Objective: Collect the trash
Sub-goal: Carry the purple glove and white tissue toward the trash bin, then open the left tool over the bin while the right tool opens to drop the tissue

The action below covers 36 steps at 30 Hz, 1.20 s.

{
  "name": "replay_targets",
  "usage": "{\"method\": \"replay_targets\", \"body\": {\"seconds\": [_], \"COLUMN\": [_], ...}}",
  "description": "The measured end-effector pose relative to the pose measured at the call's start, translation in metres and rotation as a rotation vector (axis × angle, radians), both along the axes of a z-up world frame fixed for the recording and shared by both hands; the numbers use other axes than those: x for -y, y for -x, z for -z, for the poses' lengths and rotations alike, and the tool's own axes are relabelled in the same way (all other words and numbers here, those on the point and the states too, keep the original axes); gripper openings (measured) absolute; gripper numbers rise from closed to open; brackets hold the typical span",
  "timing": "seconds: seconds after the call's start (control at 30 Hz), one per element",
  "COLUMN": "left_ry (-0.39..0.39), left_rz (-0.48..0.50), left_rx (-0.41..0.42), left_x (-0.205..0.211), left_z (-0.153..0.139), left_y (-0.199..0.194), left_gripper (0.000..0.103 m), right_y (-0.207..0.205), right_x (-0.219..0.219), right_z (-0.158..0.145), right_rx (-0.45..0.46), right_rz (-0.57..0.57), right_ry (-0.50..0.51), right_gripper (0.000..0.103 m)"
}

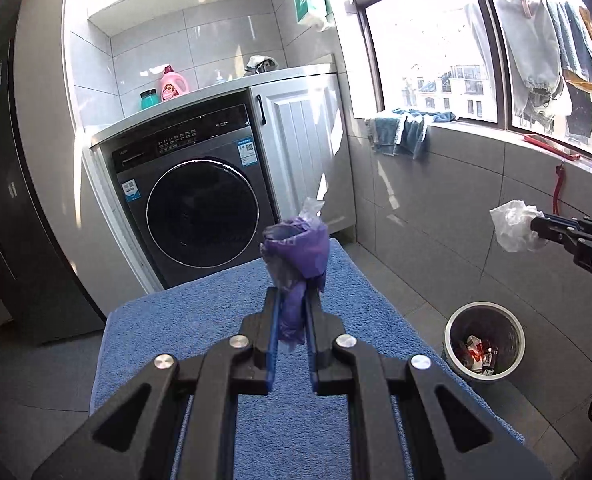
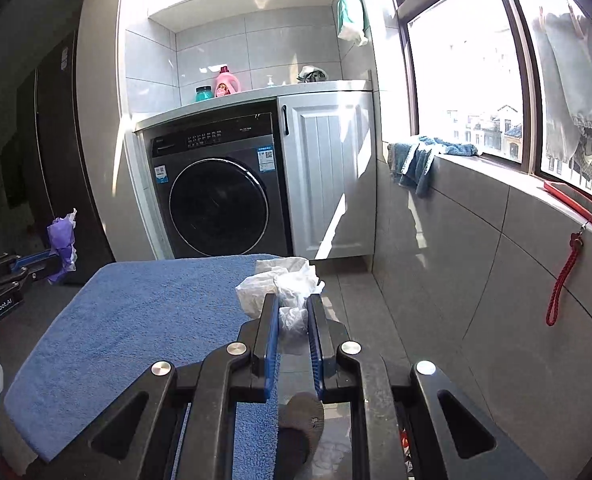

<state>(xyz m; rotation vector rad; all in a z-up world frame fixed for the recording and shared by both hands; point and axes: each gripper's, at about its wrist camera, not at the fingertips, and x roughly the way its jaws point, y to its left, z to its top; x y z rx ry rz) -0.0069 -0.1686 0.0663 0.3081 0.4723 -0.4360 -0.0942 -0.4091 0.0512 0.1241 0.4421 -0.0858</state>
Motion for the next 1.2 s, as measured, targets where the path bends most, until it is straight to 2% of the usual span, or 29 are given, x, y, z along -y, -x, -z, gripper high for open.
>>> {"method": "replay_targets", "body": {"seconds": [0.33, 0.5, 0.6, 0.77, 0.93, 1.2], "left_ry": [-0.088, -0.114, -0.113, -0.116, -0.118, -0.076], "left_rz": [0.229, 0.363, 0.436, 0.515, 0.573, 0.596], "left_rx": [-0.082, -0.210, -0.314, -0.462, -0.572, -0.722], "left_x": [0.116, 0.178, 0.214, 0.266, 0.308, 0.349], "left_z": [0.039, 0.073, 0.098, 0.138, 0.172, 0.216], "left_y": [-0.014, -0.027, -0.038, -0.053, -0.063, -0.078], "left_gripper": [0.011, 0.011, 0.011, 0.011, 0.014, 0.016], "right_y": [0.016, 0.015, 0.010, 0.003, -0.009, -0.030], "right_x": [0.080, 0.111, 0.128, 0.151, 0.167, 0.186], "right_z": [0.044, 0.075, 0.098, 0.134, 0.168, 0.217], "right_rx": [-0.087, -0.151, -0.196, -0.265, -0.336, -0.424], "right_rz": [0.181, 0.259, 0.297, 0.361, 0.398, 0.424], "right_ry": [-0.037, -0.058, -0.077, -0.102, -0.123, -0.169], "right_gripper": [0.014, 0.014, 0.014, 0.014, 0.014, 0.015]}}
